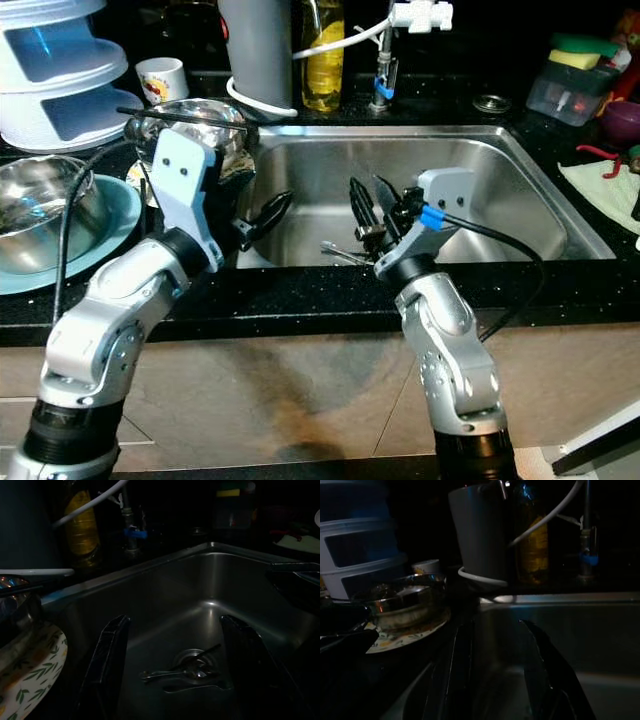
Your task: Kitchen organization
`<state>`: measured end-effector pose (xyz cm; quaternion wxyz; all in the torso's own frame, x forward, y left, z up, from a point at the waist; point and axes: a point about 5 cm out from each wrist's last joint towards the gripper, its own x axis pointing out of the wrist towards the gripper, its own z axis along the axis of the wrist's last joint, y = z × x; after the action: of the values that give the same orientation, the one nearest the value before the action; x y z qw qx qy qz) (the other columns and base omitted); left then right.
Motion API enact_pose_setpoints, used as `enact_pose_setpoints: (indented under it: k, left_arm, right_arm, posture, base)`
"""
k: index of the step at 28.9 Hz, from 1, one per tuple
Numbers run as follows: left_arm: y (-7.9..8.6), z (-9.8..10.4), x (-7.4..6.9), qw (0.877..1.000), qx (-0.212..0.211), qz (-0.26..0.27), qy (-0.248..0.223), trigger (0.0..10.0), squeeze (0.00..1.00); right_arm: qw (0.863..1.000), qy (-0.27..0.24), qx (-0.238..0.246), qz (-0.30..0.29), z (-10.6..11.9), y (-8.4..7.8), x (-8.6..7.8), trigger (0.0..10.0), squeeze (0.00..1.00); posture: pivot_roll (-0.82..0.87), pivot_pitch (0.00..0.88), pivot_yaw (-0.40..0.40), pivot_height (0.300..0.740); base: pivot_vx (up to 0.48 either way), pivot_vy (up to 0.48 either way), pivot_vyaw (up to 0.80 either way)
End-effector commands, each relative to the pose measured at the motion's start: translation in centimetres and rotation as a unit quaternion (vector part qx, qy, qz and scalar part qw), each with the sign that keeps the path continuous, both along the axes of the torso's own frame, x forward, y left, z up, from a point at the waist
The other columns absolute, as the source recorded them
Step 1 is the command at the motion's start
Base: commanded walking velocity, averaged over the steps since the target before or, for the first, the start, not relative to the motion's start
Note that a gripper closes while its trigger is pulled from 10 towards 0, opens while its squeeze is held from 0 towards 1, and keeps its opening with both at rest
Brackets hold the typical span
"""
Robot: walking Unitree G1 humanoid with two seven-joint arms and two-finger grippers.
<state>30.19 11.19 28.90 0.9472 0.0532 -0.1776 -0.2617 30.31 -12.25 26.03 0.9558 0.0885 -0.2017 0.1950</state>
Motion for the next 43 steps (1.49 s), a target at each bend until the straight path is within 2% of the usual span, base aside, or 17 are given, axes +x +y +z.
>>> enact_pose_setpoints:
  k: [1,7,16,21,24,28,43]
  left_arm:
    - [0.5,-0.1,-0.1,1.0,0.004,0.014,0.006,10.0,0.0]
    - [0.8,-0.5,0.1,0.999,0.002,0.034,0.017,10.0,0.0]
    - [0.7,-0.1,0.2,0.999,-0.001,0.036,0.01,10.0,0.0]
    - [0.8,1.7,0.0,0.999,-0.012,0.026,-0.022,10.0,0.0]
    - [1.5,3.5,0.0,0.998,-0.021,0.033,-0.046,10.0,0.0]
    - [2.0,3.9,0.0,0.998,-0.022,0.04,-0.051,10.0,0.0]
    - [1.7,4.5,-0.3,0.998,-0.026,0.029,-0.058,10.0,0.0]
  right_arm:
    - [1.0,0.006,0.004,0.003,0.0,-0.2,-0.3,10.0,0.0]
    - [1.0,0.015,0.007,-0.001,0.1,-0.4,-0.4,10.0,0.0]
    - [1.0,0.017,0.012,-0.008,0.2,-0.5,-0.4,10.0,0.0]
    - [0.999,0.003,0.032,-0.012,1.3,-0.7,-0.2,10.0,0.0]
    - [0.998,-0.019,0.052,-0.01,3.1,-0.9,0.0,10.0,0.0]
    - [0.998,-0.029,0.051,-0.004,3.9,-0.8,0.1,10.0,0.0]
    - [0.998,-0.022,0.051,-0.001,3.8,-0.7,0.2,10.0,0.0]
  posture:
    - [-0.03,0.159,-0.032,0.74]
    - [-0.03,0.16,-0.033,0.74]
    - [-0.03,0.156,-0.032,0.74]
    - [-0.03,0.151,-0.03,0.74]
    - [-0.03,0.143,-0.03,0.74]
    - [-0.03,0.14,-0.03,0.74]
    - [-0.03,0.131,-0.031,0.74]
  base:
    - [0.0,0.0,0.0]
    - [0.0,0.0,0.0]
    - [0.0,0.0,0.0]
    - [0.0,0.0,0.0]
    - [0.0,0.0,0.0]
    - [0.0,0.0,0.0]
    - [0.0,0.368,0.0]
